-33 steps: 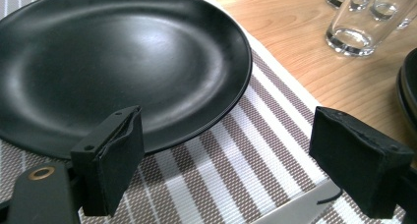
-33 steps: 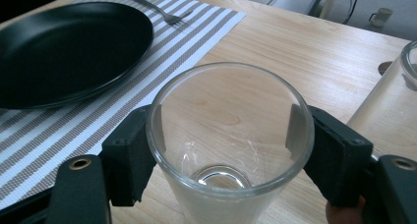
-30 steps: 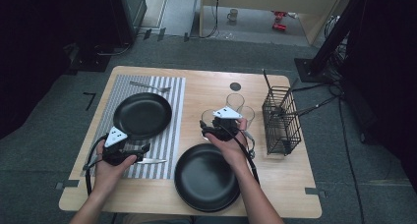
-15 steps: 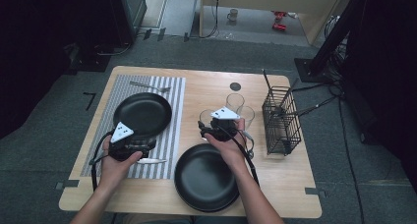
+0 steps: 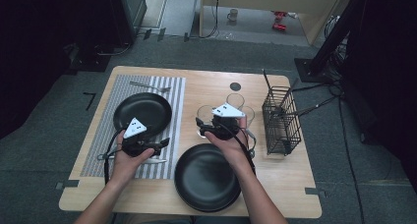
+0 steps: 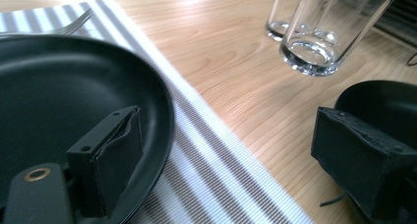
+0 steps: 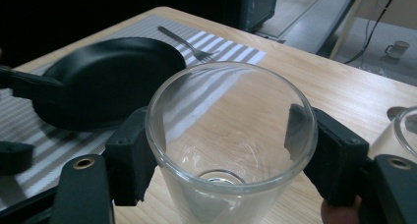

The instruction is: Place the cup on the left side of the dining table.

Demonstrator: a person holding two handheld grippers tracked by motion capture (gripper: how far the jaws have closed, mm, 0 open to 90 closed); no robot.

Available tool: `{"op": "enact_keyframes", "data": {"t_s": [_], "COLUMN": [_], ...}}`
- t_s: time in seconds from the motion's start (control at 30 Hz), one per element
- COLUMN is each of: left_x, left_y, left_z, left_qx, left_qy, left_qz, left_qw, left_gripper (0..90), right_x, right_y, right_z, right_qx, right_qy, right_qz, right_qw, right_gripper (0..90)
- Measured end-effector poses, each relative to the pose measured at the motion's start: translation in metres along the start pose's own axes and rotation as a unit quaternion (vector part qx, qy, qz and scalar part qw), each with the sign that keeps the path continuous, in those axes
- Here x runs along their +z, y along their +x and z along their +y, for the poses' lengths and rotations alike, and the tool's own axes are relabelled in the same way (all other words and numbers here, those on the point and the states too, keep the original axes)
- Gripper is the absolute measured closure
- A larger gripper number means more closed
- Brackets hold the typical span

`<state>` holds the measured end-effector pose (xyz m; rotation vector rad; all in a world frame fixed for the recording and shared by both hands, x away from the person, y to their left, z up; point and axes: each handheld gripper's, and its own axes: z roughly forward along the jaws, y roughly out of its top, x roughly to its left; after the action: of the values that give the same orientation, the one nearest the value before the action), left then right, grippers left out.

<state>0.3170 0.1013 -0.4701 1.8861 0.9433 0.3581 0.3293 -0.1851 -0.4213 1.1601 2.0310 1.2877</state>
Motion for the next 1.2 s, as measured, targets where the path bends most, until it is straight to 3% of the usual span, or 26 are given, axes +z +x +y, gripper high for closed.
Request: {"op": "enact_keyframes", "data": {"t_s": [0.53, 0.73, 0.8, 1.1, 1.2], "left_x": [0.030, 0.039, 0.041, 0.050, 0.051], "left_y": [-0.032, -0.045, -0.050, -0.057, -0.059], "left_z": [0.017, 0.023, 0.026, 0.029, 0.030], "left_qx": [0.031, 0.046, 0.049, 0.055, 0.055], "left_qy": [-0.008, -0.020, -0.030, -0.036, -0.043], "left_qz": [-0.056, -0.090, -0.109, -0.127, -0.136], "left_qw": [0.9979, 0.9947, 0.9923, 0.9897, 0.9883], "left_gripper": [9.5, 9.5, 9.5, 10.7, 16.6], "right_x": [-0.018, -0.023, -0.024, -0.027, -0.027], "right_y": [0.010, 0.012, 0.014, 0.020, 0.022], "right_z": [0.013, 0.015, 0.015, 0.015, 0.014], "right_qx": [-0.001, -0.001, -0.002, -0.007, -0.002], "right_qy": [-0.019, -0.022, -0.022, -0.017, -0.013], "right_qz": [0.031, 0.042, 0.049, 0.068, 0.081], "right_qw": [0.9993, 0.9989, 0.9985, 0.9975, 0.9966], "right_gripper": [29.5, 29.6, 29.5, 29.5, 29.5]}}
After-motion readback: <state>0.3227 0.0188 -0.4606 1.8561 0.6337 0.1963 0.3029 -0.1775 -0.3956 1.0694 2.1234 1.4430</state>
